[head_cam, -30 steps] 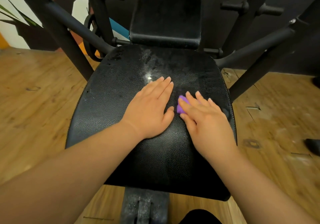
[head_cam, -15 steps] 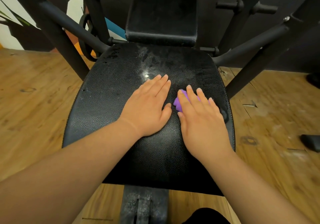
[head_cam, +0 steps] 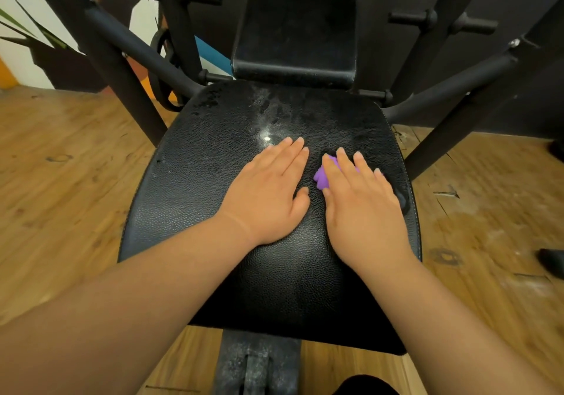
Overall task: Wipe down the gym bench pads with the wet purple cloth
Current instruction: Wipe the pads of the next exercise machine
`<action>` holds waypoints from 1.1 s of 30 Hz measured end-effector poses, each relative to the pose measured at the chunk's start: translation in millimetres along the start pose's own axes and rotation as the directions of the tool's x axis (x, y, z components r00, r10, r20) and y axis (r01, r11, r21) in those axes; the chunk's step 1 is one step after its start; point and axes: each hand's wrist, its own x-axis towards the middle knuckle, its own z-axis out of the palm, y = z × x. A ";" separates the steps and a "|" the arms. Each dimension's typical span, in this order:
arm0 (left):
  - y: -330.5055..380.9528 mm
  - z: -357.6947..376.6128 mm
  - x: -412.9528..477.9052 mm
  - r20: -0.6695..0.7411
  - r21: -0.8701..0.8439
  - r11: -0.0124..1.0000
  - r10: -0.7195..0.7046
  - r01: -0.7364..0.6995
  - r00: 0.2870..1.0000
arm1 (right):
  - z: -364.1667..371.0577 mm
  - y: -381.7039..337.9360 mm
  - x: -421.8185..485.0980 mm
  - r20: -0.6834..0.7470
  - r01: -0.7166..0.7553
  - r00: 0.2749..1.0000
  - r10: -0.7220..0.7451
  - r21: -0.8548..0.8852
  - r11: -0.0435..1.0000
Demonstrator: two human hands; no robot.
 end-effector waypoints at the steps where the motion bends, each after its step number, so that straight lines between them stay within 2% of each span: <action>1: 0.2 -0.1 -0.3 0.000 0.000 1.000 0.000 0.000 1.000 | -2.1 -0.6 10.3 0.025 -0.004 1.000 0.004 0.001 1.000; 4: 0.6 -0.6 0.2 0.002 0.006 1.000 -0.003 0.003 1.000 | -6.8 -0.8 40.7 0.115 -0.053 0.992 0.051 0.016 0.998; 10: 0.3 0.0 0.8 -0.012 0.006 1.000 -0.007 0.007 1.000 | -3.7 -2.3 4.1 0.020 -0.016 1.000 0.016 0.007 1.000; 14: 0.5 -1.8 2.6 0.011 -0.002 1.000 -0.023 0.023 1.000 | -7.5 3.3 26.1 0.120 -0.020 0.993 0.018 0.019 1.000; 18: -0.4 -4.0 5.9 0.010 0.006 1.000 -0.019 0.019 1.000 | -9.3 4.4 65.2 0.123 -0.035 0.992 0.032 0.021 0.999; 25: -19.3 -9.7 22.3 -0.033 0.020 0.998 -0.054 0.054 0.998 | -12.5 12.7 26.9 0.136 0.064 0.989 -0.066 0.020 0.998; 33: -26.2 -7.6 18.9 -0.047 0.057 0.990 -0.123 0.126 0.991 | -23.0 30.9 95.7 0.201 0.214 0.952 -0.231 0.104 0.971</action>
